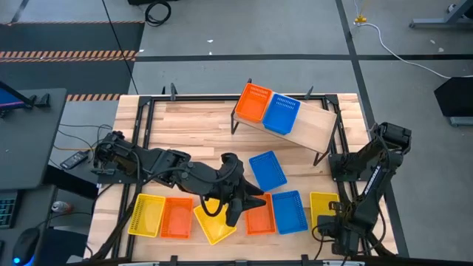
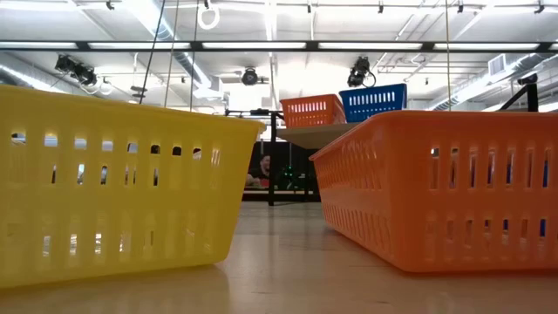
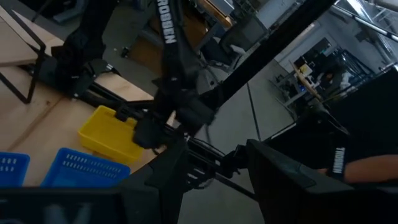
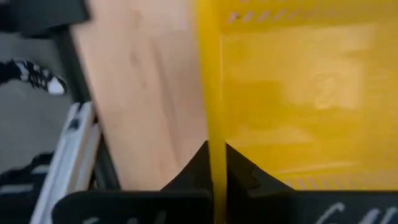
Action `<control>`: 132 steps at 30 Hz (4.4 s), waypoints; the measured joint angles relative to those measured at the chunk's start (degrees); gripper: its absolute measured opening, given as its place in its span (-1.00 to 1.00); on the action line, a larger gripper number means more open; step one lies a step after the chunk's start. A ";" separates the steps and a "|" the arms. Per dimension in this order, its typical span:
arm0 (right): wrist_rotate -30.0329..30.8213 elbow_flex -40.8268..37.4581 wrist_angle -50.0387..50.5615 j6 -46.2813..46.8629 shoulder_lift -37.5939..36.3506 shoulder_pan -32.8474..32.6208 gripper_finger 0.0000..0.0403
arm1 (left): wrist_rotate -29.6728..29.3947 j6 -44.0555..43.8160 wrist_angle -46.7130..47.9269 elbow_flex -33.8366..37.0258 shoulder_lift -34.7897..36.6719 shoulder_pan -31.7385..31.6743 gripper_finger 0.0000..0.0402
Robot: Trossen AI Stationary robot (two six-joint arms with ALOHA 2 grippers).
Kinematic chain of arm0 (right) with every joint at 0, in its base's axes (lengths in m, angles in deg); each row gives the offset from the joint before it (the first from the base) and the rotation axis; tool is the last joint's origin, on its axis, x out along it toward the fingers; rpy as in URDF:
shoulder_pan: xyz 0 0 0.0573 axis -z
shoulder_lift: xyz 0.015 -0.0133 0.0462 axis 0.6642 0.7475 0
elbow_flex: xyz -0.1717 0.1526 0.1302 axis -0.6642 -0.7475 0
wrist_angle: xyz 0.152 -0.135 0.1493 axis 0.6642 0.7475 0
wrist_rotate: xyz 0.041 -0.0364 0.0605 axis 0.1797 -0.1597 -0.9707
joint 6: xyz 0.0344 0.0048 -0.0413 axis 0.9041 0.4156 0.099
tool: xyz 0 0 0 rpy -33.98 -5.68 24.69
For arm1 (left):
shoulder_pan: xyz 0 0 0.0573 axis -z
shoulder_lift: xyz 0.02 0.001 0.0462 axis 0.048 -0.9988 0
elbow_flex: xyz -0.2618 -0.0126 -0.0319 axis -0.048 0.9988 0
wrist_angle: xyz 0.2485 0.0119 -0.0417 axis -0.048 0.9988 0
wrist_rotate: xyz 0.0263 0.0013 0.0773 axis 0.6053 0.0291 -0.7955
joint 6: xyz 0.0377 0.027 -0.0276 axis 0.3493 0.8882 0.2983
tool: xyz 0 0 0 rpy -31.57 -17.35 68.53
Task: Stack baskets on shelf by color
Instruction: Put the right yellow basket on the shelf, then stack the bottom blue basket on the blue basket on the shelf
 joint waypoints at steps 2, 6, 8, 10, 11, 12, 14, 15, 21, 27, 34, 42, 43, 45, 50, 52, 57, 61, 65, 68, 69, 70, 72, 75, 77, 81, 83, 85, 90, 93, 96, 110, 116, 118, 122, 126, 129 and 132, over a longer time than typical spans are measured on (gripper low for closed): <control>0.29 4.05 4.94 -2.44 -0.60 0.03 -0.97 | -0.02 0.12 -0.03 0.00 0.00 -0.32 -0.14; 3.15 12.73 16.30 -4.72 -1.84 1.11 -0.97 | 0.02 1.12 -1.22 0.00 0.00 -1.08 -0.14; 4.00 17.15 22.53 -5.75 -2.48 2.18 -0.97 | 0.04 2.24 -2.34 0.00 0.03 -1.52 -0.14; 5.19 21.62 28.85 -6.49 -3.61 3.67 -0.97 | 0.00 2.77 -3.52 0.00 0.09 -1.93 -0.14; 6.05 23.89 31.75 -6.76 -4.21 4.56 -0.97 | 0.00 3.06 -4.08 0.00 0.09 -2.04 -0.14; 7.20 26.12 34.44 -7.05 -4.77 5.59 -0.97 | 0.00 3.59 -4.69 0.00 0.09 -2.19 -0.14; 10.31 30.54 40.48 -7.21 -5.97 8.01 -0.97 | -0.02 4.00 -5.74 -0.02 0.09 -2.38 -0.14; 12.02 32.46 43.61 -7.24 -6.61 9.39 -0.97 | 0.00 4.04 -6.11 -0.02 0.09 -2.36 -0.14; 18.11 35.91 47.47 -12.05 -12.83 21.23 -0.97 | -2.55 3.88 -6.92 -0.02 0.09 -2.31 -0.14; 16.97 33.07 47.30 -20.79 -17.02 37.14 -0.97 | -1.48 6.51 -12.51 -0.04 0.11 -1.82 -0.14; 13.85 31.13 47.25 -33.23 -19.05 50.15 -0.97 | 0.92 10.48 -17.19 -0.07 0.15 0.25 -0.14; 9.40 25.09 47.21 -42.75 -19.85 59.92 -0.96 | 2.23 12.06 -18.56 -0.07 0.66 2.32 -0.14; 9.33 24.21 47.27 -43.71 -19.85 60.39 -0.96 | 2.23 12.13 -18.62 -0.07 0.66 2.39 -0.14; 9.30 22.63 47.22 -46.23 -19.68 61.31 -0.96 | 2.23 11.98 -19.18 -0.07 0.66 2.42 -0.14; 9.09 18.72 47.29 -49.59 -20.09 63.69 -0.95 | 2.17 11.19 -21.68 -0.04 0.66 2.39 -0.14; 8.88 17.48 47.26 -49.83 -20.30 64.76 -0.95 | 2.17 11.25 -23.27 -0.04 0.66 2.38 -0.14; 8.85 15.47 47.20 -51.29 -20.63 66.38 -0.88 | 1.28 11.51 -24.40 -0.04 0.66 2.37 -0.14; 9.61 15.05 46.69 -53.24 -20.63 67.32 -0.82 | 0.89 11.48 -24.50 -0.04 0.66 2.28 -0.14; 10.52 15.05 45.56 -53.15 -20.63 68.41 -0.76 | 0.88 11.52 -24.48 -0.04 0.66 2.28 -0.14; 10.61 15.05 45.23 -53.09 -20.63 69.25 -0.71 | 0.89 11.52 -24.47 -0.04 0.66 2.30 -0.14; 10.74 15.05 45.27 -53.06 -20.63 69.50 -0.70 | 0.89 11.52 -24.46 -0.04 0.66 2.30 -0.14; 10.87 15.05 45.28 -53.06 -20.63 69.74 -0.68 | 0.88 11.52 -24.46 -0.04 0.66 2.30 -0.14; 11.13 15.05 45.18 -53.09 -20.63 70.21 -0.66 | 0.88 11.54 -24.46 -0.04 0.66 2.28 -0.14; 12.32 15.05 43.85 -53.18 -20.63 70.78 -0.65 | 0.88 11.56 -24.44 -0.04 0.66 2.28 -0.14; 12.39 15.05 42.88 -53.23 -20.63 71.06 -0.65 | 0.88 11.57 -24.44 -0.04 0.66 2.29 -0.14; 12.32 15.05 42.82 -53.98 -20.61 71.54 -0.65 | 0.88 11.60 -24.03 -0.04 0.66 2.28 -0.14; 11.95 15.40 44.28 -53.94 -20.57 71.58 -0.64 | 0.88 11.71 -22.52 -0.02 0.66 2.28 -0.14; 11.18 16.61 46.08 -53.90 -20.57 71.58 -0.64 | 0.90 12.62 -20.51 -0.02 0.66 2.25 -0.14; 7.73 22.81 47.17 -51.86 -21.35 70.27 -0.62 | 1.03 12.76 -10.20 0.02 1.65 1.30 -0.14; 7.58 27.99 47.25 -48.75 -21.68 68.42 -0.56 | 1.39 10.13 -0.18 0.02 2.45 0.14 -0.14; 7.39 32.56 46.94 -45.16 -21.58 65.66 -0.46 | 3.94 7.84 11.06 0.02 3.11 -0.36 -0.14; 1.59 36.21 35.20 -30.44 -20.50 49.07 -0.08 | 9.89 -5.05 37.87 0.02 1.82 5.38 -0.14; 1.64 35.58 35.13 -36.74 -16.46 43.16 -0.08 | 8.89 -13.56 37.58 0.02 -3.01 6.69 -0.14; 1.52 35.26 33.53 -38.57 -14.87 42.02 -0.08 | 9.27 -15.10 36.87 0.02 -4.96 6.73 -0.14; -0.59 34.96 26.65 -41.39 -11.82 40.02 -0.08 | 11.67 -19.03 34.86 0.02 -8.50 6.87 -0.14; -3.29 34.92 22.36 -41.97 -9.07 38.55 -0.08 | 12.09 -21.66 28.67 0.04 -11.16 6.98 -0.14; -4.61 34.88 23.95 -41.61 -8.82 37.21 -0.08 | 9.54 -21.05 19.97 0.00 -12.26 7.45 -0.14; -4.54 34.88 28.10 -40.98 -10.28 35.68 -0.09 | 6.69 -18.03 16.22 -0.04 -13.63 7.61 -0.14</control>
